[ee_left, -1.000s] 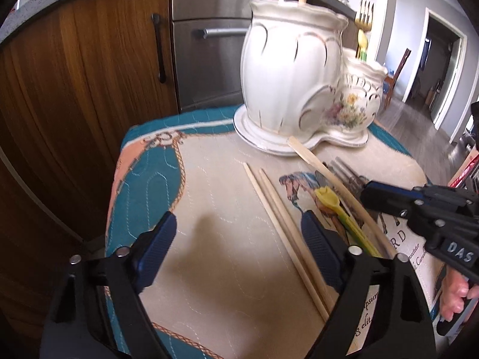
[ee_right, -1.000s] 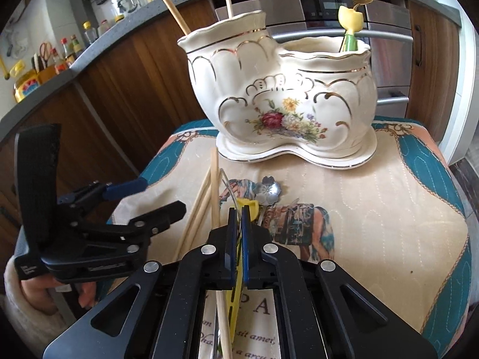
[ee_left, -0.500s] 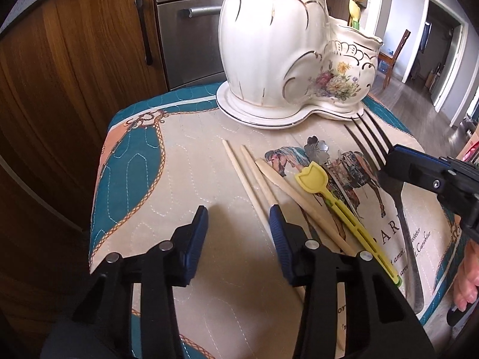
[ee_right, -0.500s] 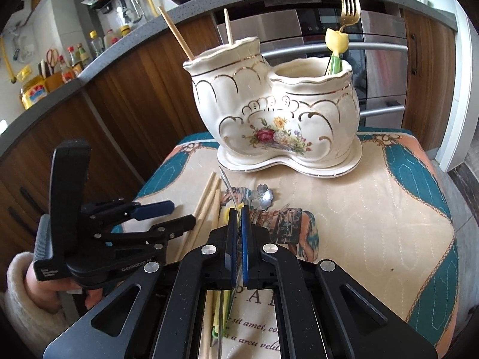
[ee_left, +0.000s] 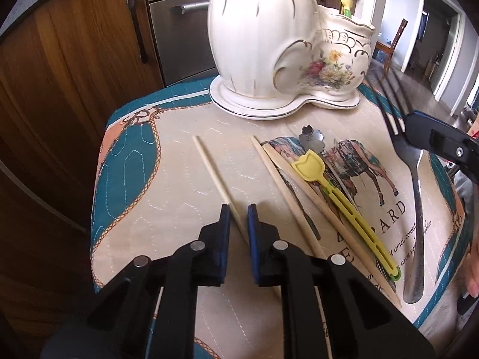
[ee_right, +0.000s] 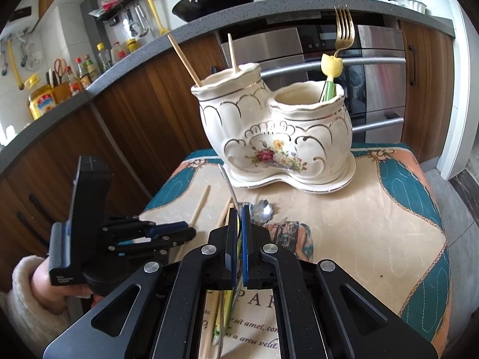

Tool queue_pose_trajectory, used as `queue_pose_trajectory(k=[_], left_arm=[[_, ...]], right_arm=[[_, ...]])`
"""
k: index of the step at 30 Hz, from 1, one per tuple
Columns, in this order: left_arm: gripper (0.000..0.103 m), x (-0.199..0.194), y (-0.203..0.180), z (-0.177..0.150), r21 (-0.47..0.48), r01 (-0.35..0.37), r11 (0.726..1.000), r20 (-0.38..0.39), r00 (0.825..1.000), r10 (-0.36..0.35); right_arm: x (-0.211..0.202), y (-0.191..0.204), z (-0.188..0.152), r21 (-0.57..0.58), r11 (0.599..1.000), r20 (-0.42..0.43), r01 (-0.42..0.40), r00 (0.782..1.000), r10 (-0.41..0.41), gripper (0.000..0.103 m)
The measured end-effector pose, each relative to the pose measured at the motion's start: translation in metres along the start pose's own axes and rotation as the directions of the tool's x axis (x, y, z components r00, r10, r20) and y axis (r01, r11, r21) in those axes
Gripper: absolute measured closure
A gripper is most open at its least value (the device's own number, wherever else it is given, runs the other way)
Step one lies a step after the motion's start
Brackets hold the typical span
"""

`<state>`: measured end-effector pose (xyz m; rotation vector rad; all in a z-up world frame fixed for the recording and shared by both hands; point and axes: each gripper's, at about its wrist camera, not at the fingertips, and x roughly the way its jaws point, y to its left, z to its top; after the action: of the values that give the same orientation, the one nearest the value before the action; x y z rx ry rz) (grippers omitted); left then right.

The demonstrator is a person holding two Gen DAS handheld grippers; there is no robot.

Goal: Organize utensils
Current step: 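Grasp a chopstick with the left tool while the right tool grasps the silver fork, then lift the chopstick over the tall cup while the right tool carries the fork to the short cup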

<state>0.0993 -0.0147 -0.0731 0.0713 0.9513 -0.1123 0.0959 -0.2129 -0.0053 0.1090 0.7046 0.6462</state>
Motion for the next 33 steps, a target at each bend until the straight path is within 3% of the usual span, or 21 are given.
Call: queue_pose_trajectory(k=[6,14,21,26,33], left_arm=[[0.099,-0.010,0.006,-0.001,-0.001,-0.003,1.000,0.013,1.000,0.003],[0.099,-0.035,0.010,0.000,-0.008,0.006,1.000,0.098,0.995,-0.006],[0.099,-0.043,0.006,-0.001,0.013,0.013,1.000,0.108,0.994,-0.015],[0.099,-0.035,0.005,-0.009,0.011,0.047,0.999,0.075,0.996,-0.048],[0.099,-0.017,-0.005,-0.013,0.062,0.026,0.998,-0.040,0.999,-0.024]], right_arm=[[-0.009,0.002,0.002,-0.008,1.000,0.041,-0.020,0.999,0.020,0.099],[-0.033,0.003,0.008,-0.025,1.000,0.154,0.000,0.988,0.004,0.099],[-0.045,0.005,0.012,-0.039,0.999,0.203,0.023,0.979,-0.015,0.099],[-0.047,0.006,0.014,-0.039,0.999,0.210,0.021,0.978,-0.012,0.099],[-0.047,0.008,0.014,-0.047,0.999,0.204,0.018,0.979,-0.008,0.099]])
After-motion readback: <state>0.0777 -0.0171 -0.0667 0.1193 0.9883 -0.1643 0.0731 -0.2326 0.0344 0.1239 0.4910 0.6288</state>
